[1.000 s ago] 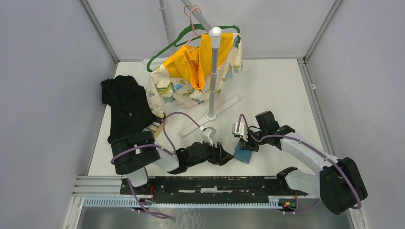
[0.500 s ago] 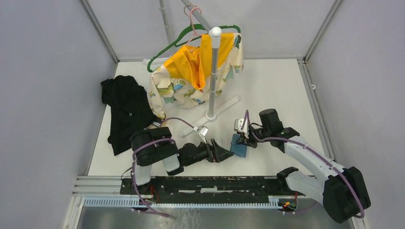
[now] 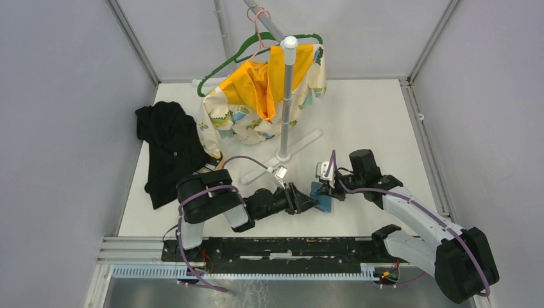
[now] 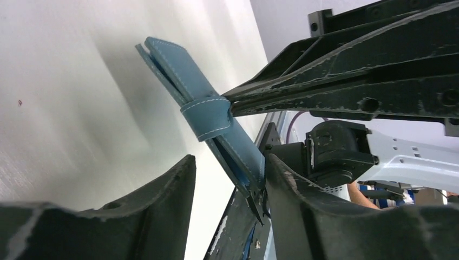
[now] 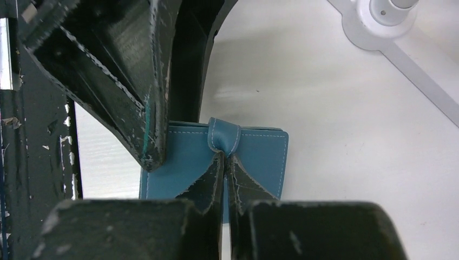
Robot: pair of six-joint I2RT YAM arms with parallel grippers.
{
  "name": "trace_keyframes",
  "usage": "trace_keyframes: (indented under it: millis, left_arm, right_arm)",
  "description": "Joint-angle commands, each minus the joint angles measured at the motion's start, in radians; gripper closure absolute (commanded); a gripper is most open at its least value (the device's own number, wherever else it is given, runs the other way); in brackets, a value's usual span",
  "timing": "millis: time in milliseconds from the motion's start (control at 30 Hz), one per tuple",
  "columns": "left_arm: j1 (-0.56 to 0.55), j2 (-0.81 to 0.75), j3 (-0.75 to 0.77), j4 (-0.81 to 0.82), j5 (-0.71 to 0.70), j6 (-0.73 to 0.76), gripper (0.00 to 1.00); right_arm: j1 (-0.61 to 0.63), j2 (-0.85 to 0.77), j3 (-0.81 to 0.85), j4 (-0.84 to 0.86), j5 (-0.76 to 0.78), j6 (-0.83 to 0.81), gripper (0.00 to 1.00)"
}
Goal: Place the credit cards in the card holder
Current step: Turn over the card holder at the center of the board.
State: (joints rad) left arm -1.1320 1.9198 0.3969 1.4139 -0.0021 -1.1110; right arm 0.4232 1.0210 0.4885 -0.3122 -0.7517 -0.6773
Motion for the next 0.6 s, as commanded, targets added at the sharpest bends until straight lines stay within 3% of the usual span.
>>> trace_keyframes:
  millis: [0,167,233,400,567]
  left_arm:
    - [-0.010,-0.014,0.033,-0.062,-0.031,-0.016,0.49]
    - [-0.011,-0.051,0.044,-0.179,-0.054,0.033,0.88]
    - [-0.012,-0.079,0.036,-0.238,-0.077,0.065,0.96]
    - [-0.015,-0.177,0.035,-0.455,-0.129,0.173,0.98]
    - [-0.042,-0.322,0.091,-0.735,-0.203,0.302,0.98]
  right_arm:
    - [0.000,-0.035,-0.009,0.074,-0.026,0.022,1.00]
    - [0.004,-0.044,-0.012,0.081,-0.019,0.021,1.00]
    - [0.007,-0.057,-0.015,0.089,0.003,0.014,1.00]
    - [0.040,-0.080,0.003,0.101,0.030,-0.059,1.00]
    - [0.124,-0.046,0.088,0.005,-0.021,-0.234,1.00]
